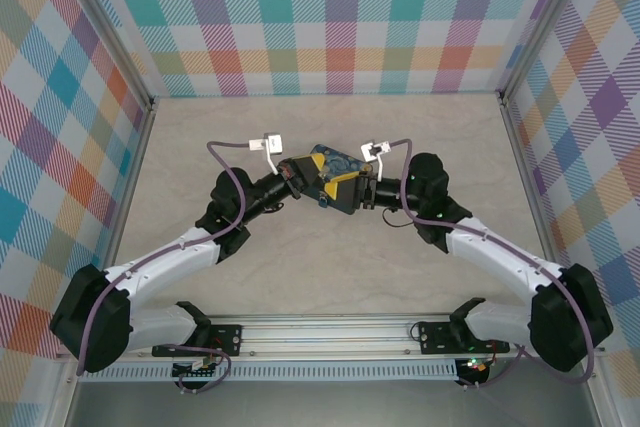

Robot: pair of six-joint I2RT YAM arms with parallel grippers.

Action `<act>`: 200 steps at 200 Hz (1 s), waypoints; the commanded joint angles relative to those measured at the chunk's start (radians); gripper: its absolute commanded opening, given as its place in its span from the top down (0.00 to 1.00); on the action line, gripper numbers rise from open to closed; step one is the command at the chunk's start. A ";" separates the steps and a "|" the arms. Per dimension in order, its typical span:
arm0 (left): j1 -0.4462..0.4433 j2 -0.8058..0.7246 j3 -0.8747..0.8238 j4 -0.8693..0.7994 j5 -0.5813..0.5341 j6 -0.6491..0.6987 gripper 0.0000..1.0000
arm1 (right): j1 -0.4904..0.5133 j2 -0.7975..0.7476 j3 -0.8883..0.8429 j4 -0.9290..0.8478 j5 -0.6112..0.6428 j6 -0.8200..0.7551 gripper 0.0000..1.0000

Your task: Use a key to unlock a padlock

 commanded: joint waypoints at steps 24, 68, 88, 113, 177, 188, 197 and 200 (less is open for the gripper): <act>-0.018 -0.018 0.036 0.080 0.008 0.008 1.00 | -0.002 0.059 -0.021 0.296 -0.024 0.153 0.44; -0.022 -0.012 0.038 0.090 0.007 -0.004 1.00 | -0.002 0.088 -0.008 0.301 -0.004 0.161 0.51; -0.023 -0.014 0.037 0.091 0.005 -0.009 1.00 | -0.002 0.092 -0.002 0.296 -0.004 0.159 0.55; -0.023 -0.012 0.035 0.093 0.004 -0.013 1.00 | -0.002 0.093 0.002 0.284 0.006 0.154 0.61; -0.024 -0.014 0.032 0.093 0.008 -0.015 1.00 | -0.002 0.106 0.020 0.268 0.026 0.162 0.69; -0.024 -0.015 0.030 0.093 0.006 -0.016 1.00 | -0.002 0.108 0.024 0.268 0.025 0.164 0.70; -0.024 -0.016 0.029 0.093 0.005 -0.015 1.00 | -0.002 0.111 0.025 0.270 0.026 0.165 0.71; -0.024 -0.016 0.028 0.093 0.005 -0.015 1.00 | -0.002 0.111 0.026 0.270 0.025 0.165 0.71</act>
